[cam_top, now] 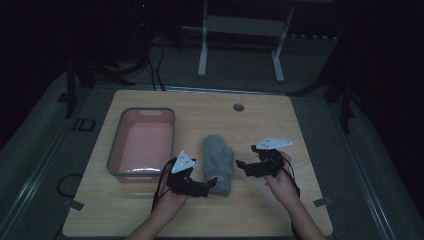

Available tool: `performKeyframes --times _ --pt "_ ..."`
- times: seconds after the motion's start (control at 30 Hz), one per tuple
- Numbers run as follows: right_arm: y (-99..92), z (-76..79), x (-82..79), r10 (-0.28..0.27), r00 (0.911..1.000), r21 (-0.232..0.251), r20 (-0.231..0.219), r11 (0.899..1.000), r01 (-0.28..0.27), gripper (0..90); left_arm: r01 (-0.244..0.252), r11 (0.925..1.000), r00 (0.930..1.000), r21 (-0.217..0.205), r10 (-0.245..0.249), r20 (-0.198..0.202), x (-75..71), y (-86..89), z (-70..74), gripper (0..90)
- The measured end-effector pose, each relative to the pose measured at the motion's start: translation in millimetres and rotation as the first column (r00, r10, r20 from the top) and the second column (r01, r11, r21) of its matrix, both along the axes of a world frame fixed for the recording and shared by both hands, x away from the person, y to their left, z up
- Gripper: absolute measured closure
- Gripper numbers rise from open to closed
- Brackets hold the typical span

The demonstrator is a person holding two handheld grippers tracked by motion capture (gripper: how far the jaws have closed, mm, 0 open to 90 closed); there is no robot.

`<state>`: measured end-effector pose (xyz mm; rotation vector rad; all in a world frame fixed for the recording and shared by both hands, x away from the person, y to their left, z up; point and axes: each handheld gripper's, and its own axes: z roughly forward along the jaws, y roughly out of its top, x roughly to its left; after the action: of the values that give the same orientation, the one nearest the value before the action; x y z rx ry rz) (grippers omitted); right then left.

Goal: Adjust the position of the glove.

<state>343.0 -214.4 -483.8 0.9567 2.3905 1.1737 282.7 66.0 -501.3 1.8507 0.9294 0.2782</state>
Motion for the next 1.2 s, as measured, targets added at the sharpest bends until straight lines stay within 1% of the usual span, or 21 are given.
performKeyframes --times 0.03,0.07,0.1,0.17,0.2,0.27,0.33,0.4,0.43,0.47,0.5,0.57,0.67,0.73,0.8,0.83,0.87,1.07,1.13,1.17,1.2 --pt "-1.1 -1.0 0.3 -0.012 0.9993 -0.014 -0.036 1.0 0.012 16.1 0.001 1.0 0.9994 -0.002 -0.001 -0.035 12.6 -4.4 3.6 0.3" --pt "-2.4 -4.4 1.0 -0.019 0.9958 0.003 -0.089 1.0 0.019 13.8 -0.004 1.0 0.999 0.006 0.004 -0.044 19.1 -6.3 4.4 0.3" --pt "-1.5 -5.8 0.2 -0.024 0.9953 0.011 -0.093 1.0 0.025 11.7 -0.019 0.9993 0.9989 0.034 0.02 -0.043 24.9 -8.5 4.9 0.3" --pt "2.4 -7.7 -2.9 -0.022 0.9978 0.006 -0.063 1.0 0.022 11.6 -0.047 0.9936 0.9975 0.103 0.052 -0.048 36.1 -13.5 3.9 0.3" --pt "5.3 -8.7 -3.6 -0.028 0.9977 0.01 -0.061 1.0 0.029 11.7 -0.052 0.9916 0.9966 0.118 0.059 -0.057 40.8 -15.4 2.7 0.3" --pt "12.1 -11.6 -2.6 -0.011 0.9961 0.016 -0.088 1.0 0.012 12.3 -0.067 0.9851 0.9935 0.159 0.08 -0.08 49.8 -20.0 -0.4 0.3" --pt "19.2 -14.2 -1.8 -0.018 0.9969 -0.008 -0.077 1.0 0.017 17.7 -0.069 0.9802 0.9901 0.186 0.09 -0.108 57.0 -24.1 -3.6 0.3" --pt "24.0 -18.0 0.5 -0.038 0.9955 -0.007 -0.087 0.999 0.037 25.5 -0.071 0.9729 0.988 0.22 0.099 -0.119 61.8 -27.7 -7.5 0.7" --pt "25.5 -20.2 1.8 -0.044 0.9949 -0.008 -0.091 0.999 0.043 34.2 -0.078 0.9689 0.9857 0.235 0.11 -0.128 64.1 -28.6 -9.6 4.6" --pt "26.7 -22.5 2.7 -0.049 0.9932 0.0 -0.105 0.999 0.049 37.0 -0.087 0.9645 0.9846 0.249 0.122 -0.126 65.9 -29.1 -12.0 6.4" --pt "27.7 -24.9 3.9 -0.06 0.9916 0.01 -0.115 0.998 0.061 38.0 -0.093 0.9633 0.9834 0.252 0.129 -0.128 68.0 -28.9 -14.7 6.4" --pt "29.3 -28.9 4.8 -0.076 0.9892 0.01 -0.125 0.997 0.078 43.9 -0.098 0.9691 0.9765 0.227 0.137 -0.166 73.0 -26.8 -20.3 6.6" --pt "30.1 -33.5 5.9 -0.074 0.9845 0.038 -0.159 0.996 0.081 43.7 -0.091 0.9738 0.9723 0.208 0.132 -0.193 76.6 -25.6 -25.1 6.6" --pt "35.8 -42.4 7.9 -0.078 0.9793 -0.003 -0.187 0.997 0.079 43.3 -0.073 0.9767 0.9699 0.202 0.116 -0.214 79.2 -26.4 -28.2 11.7" --pt "35.8 -42.4 7.9 -0.078 0.9793 -0.003 -0.187 0.997 0.079 43.3 -0.066 0.9746 0.9698 0.214 0.113 -0.216 79.7 -27.8 -29.6 11.9" --pt "36.0 -49.9 13.2 -0.091 0.9703 -0.02 -0.224 0.996 0.089 42.8 -0.057 0.9755 0.9618 0.212 0.111 -0.25 82.5 -28.6 -35.1 12.4" --pt "35.2 -51.6 15.1 -0.095 0.9659 -0.013 -0.241 0.995 0.095 43.0 -0.057 0.9755 0.9618 0.212 0.111 -0.25 82.5 -28.6 -35.1 12.6" --pt "32.3 -64.3 23.3 -0.061 0.9541 0.026 -0.293 0.997 0.072 46.9 -0.007 0.9816 0.9508 0.191 0.066 -0.303 88.3 -30.4 -46.4 17.8" --pt "30.6 -67.2 26.9 -0.049 0.9432 0.049 -0.328 0.996 0.069 47.3 0.012 0.985 0.9471 0.172 0.044 -0.318 89.3 -30.3 -48.5 24.3" --pt "30.6 -67.2 26.9 -0.049 0.9432 0.049 -0.328 0.996 0.069 47.3 0.012 0.985 0.9471 0.172 0.044 -0.318 89.3 -30.3 -48.5 25.1" --pt "30.9 -67.1 29.3 -0.027 0.944 0.045 -0.329 0.998 0.044 51.8 0.043 0.9891 0.9414 0.141 0.007 -0.337 90.6 -29.4 -49.5 30.9"
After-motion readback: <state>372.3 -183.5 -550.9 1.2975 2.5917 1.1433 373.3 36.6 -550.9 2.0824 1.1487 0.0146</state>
